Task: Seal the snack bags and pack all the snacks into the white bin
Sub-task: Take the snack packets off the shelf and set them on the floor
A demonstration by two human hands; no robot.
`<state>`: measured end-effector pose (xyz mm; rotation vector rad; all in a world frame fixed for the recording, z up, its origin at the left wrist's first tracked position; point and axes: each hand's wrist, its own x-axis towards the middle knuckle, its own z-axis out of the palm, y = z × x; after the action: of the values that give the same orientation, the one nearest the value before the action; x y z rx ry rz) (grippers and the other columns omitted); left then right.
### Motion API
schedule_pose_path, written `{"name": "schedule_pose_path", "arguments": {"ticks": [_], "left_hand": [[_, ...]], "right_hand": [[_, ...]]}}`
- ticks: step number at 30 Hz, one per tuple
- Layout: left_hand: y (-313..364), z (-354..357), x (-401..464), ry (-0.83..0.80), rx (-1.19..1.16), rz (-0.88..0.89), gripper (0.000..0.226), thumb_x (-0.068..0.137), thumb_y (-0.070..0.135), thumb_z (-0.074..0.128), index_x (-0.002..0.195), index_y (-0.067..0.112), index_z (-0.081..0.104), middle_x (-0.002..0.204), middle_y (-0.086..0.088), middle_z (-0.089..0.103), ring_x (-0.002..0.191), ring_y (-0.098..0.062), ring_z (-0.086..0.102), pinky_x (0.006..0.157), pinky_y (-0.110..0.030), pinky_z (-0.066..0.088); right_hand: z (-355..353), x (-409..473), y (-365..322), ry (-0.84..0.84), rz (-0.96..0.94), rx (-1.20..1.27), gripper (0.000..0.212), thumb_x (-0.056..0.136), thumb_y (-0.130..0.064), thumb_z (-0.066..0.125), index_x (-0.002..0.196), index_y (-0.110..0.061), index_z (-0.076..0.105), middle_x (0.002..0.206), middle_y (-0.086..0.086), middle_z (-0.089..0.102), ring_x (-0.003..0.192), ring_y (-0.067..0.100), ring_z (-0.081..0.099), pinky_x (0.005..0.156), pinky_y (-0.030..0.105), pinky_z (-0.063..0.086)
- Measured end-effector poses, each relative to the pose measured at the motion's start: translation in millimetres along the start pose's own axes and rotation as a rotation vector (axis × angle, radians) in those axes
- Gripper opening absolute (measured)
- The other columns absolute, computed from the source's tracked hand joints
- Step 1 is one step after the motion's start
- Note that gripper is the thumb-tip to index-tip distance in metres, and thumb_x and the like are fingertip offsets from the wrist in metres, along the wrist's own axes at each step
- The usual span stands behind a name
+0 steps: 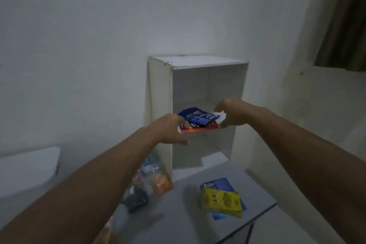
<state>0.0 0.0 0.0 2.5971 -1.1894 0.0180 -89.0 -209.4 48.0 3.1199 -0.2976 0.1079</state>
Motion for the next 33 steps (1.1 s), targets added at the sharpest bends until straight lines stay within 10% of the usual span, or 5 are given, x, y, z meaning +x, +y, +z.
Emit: {"name": "schedule_pose_path", "arguments": {"ticks": [12, 23, 33], "left_hand": [[-13.0, 76.2, 129.8, 0.003, 0.056, -0.102, 0.042, 0.074, 0.028, 0.073, 0.113, 0.016, 0.060, 0.110, -0.007, 0.064, 0.089, -0.019, 0.055, 0.072, -0.026, 0.039], [-40.6, 118.9, 177.9, 0.012, 0.146, -0.177, 0.044, 0.074, 0.029, 0.072, 0.111, 0.010, 0.060, 0.115, -0.009, 0.057, 0.107, -0.024, 0.052, 0.084, -0.033, 0.048], [-61.1, 136.0, 187.6, 0.063, 0.198, -0.221, 0.026, 0.081, 0.021, 0.061, 0.107, 0.016, 0.064, 0.110, -0.007, 0.065, 0.100, -0.023, 0.060, 0.082, -0.036, 0.052]], "right_hand": [[72.1, 142.0, 94.6, -0.083, -0.121, 0.079, 0.043, 0.075, -0.018, 0.075, 0.117, -0.014, 0.064, 0.110, 0.006, 0.068, 0.098, 0.025, 0.062, 0.087, 0.039, 0.052], [126.6, 210.4, 128.4, 0.017, 0.014, 0.168, 0.023, 0.080, -0.025, 0.068, 0.098, -0.011, 0.066, 0.098, 0.012, 0.069, 0.086, 0.028, 0.063, 0.069, 0.031, 0.050], [150.5, 248.7, 124.5, -0.033, 0.353, 0.417, 0.064, 0.066, -0.067, 0.067, 0.096, -0.012, 0.057, 0.102, 0.011, 0.063, 0.094, 0.029, 0.061, 0.083, 0.039, 0.053]]}}
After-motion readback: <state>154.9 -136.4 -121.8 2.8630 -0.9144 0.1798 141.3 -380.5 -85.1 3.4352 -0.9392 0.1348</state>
